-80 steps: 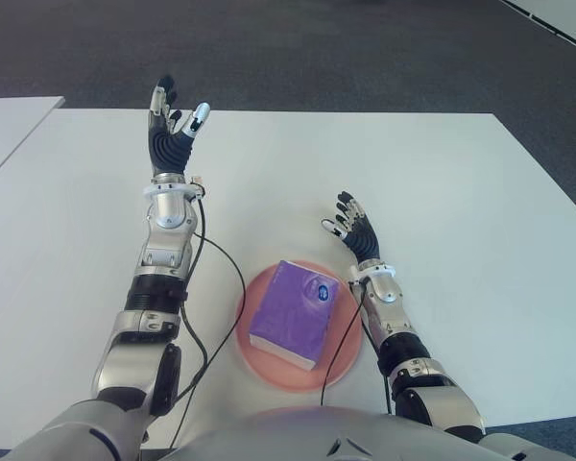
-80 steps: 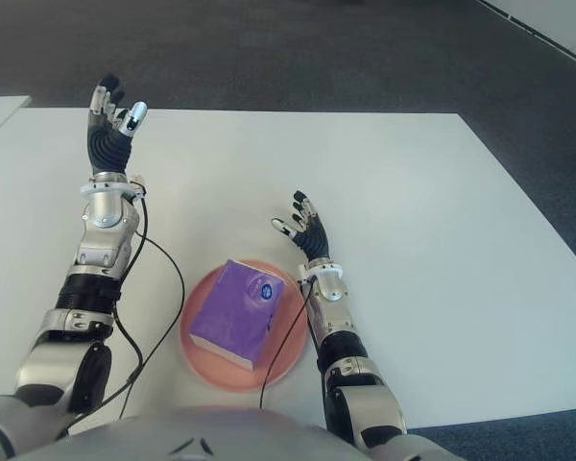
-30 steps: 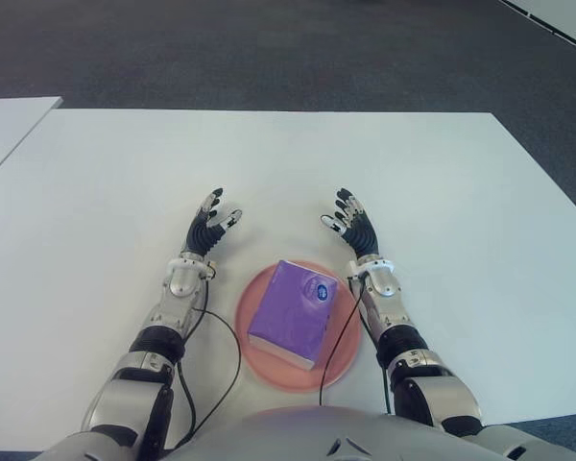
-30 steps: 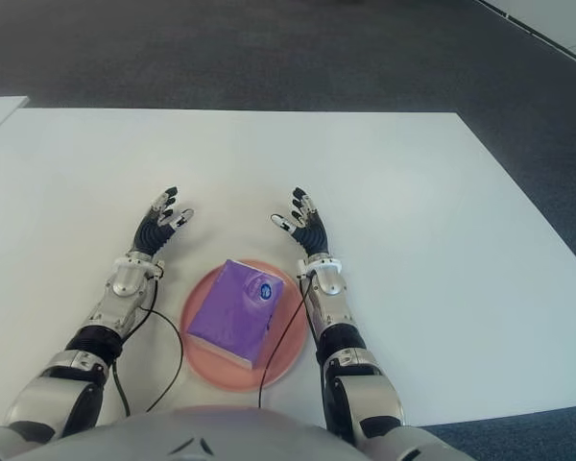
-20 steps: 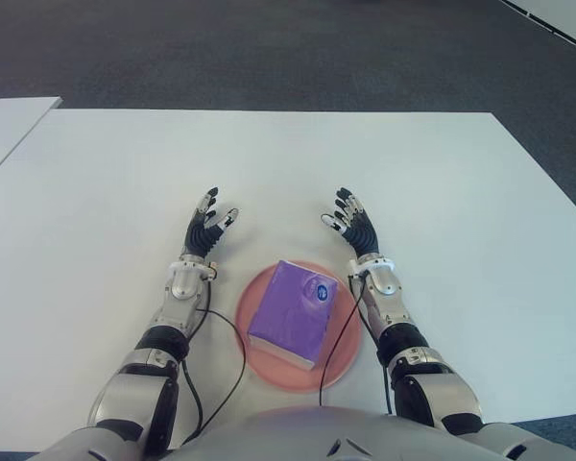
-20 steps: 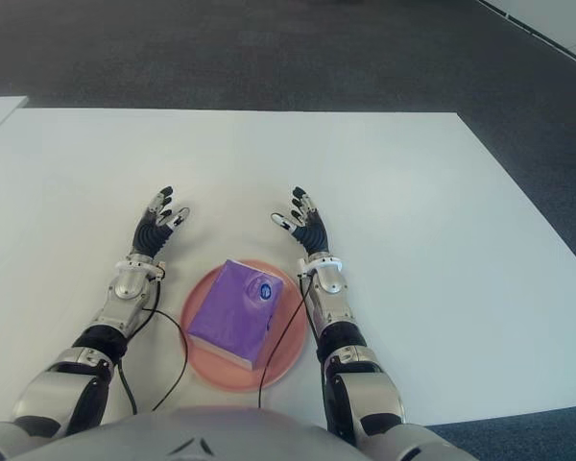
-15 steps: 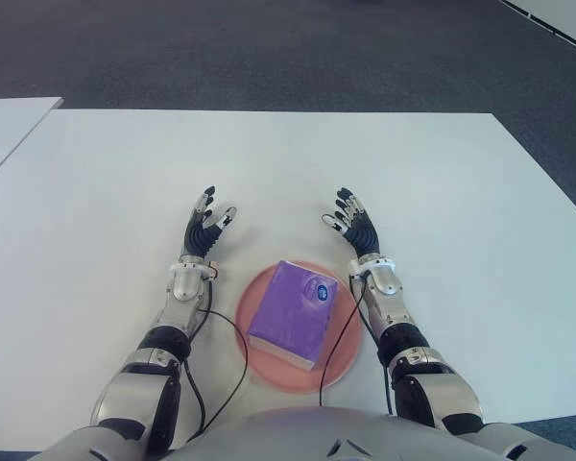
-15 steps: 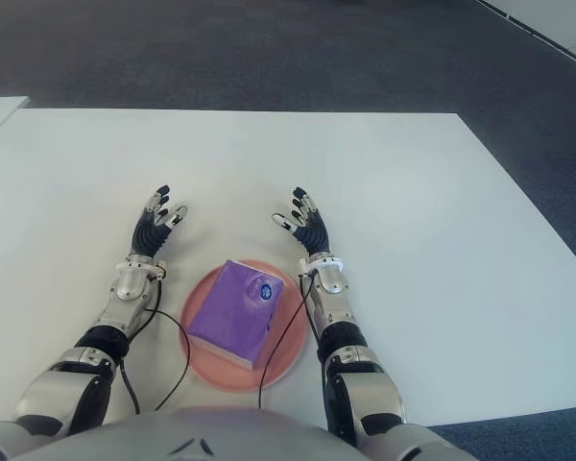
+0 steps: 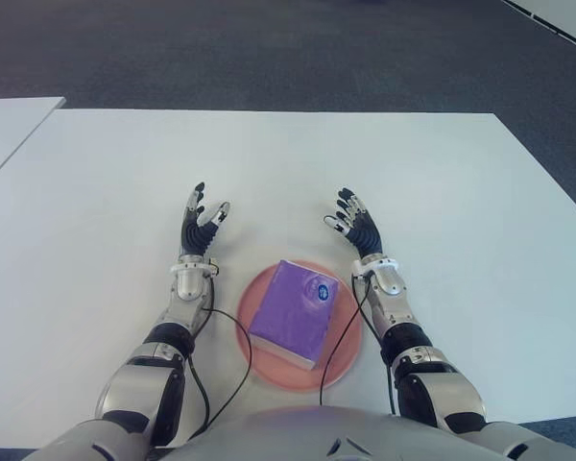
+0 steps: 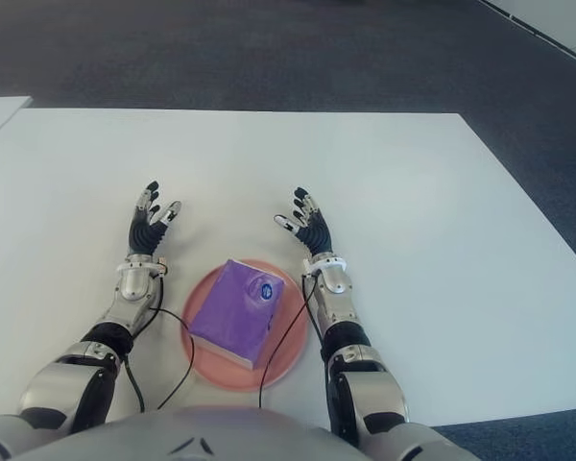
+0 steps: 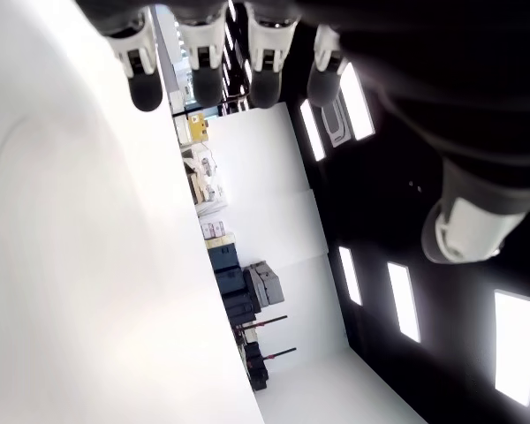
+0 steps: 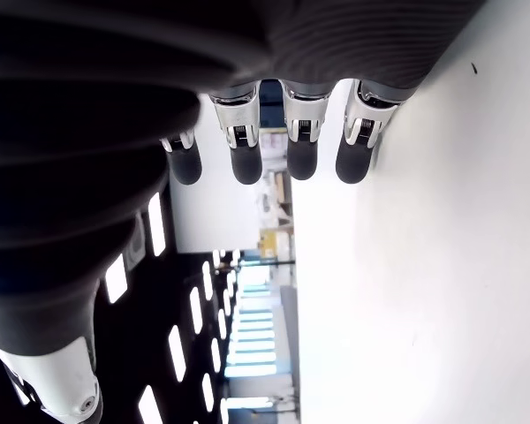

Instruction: Put the tissue paper into the plate.

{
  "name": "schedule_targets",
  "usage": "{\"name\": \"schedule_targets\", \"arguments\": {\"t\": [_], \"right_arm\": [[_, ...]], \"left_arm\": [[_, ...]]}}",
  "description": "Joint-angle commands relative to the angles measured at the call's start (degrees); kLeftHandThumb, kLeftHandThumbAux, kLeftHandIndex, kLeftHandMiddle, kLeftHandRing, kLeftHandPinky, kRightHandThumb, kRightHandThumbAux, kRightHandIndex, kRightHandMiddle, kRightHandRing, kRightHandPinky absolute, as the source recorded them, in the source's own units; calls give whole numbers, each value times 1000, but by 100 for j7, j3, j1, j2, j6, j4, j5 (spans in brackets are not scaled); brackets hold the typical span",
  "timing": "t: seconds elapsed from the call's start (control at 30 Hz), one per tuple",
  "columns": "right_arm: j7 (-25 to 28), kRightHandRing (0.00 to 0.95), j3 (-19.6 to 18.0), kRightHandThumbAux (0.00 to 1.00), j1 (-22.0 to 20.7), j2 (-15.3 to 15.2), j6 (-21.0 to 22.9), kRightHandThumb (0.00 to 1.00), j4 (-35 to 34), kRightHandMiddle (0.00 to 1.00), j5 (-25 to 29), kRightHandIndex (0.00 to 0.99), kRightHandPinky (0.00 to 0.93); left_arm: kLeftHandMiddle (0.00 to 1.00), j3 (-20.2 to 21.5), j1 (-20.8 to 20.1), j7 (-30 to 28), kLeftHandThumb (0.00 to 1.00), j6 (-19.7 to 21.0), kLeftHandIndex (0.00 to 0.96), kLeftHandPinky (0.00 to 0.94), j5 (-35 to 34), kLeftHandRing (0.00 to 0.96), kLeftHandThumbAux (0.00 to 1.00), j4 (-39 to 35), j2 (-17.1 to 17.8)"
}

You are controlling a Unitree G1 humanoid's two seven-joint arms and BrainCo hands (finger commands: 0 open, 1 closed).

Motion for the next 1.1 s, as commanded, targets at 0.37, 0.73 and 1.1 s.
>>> {"name": "schedule_targets", "arguments": {"t": [0.37,0.73,1.1], "right_arm": [[-3,0,-2,712,311,-91,241,29,215,13,-15,28,21],[-30,0,-7,721,347,-67,257,38,153,17,1,34,25],[-625,0,-88,732,442,94,-164,80,111,0,-90,12,4]], "left_arm": [[0,142,81,-284,0,129,0,0,-269,0,496,340,-204],[0,174,97,-496,0,138,0,0,-365,0,493,315,-240],[0,127,138,-496,0,290,0,0,-306,0,499,224,-210]]}}
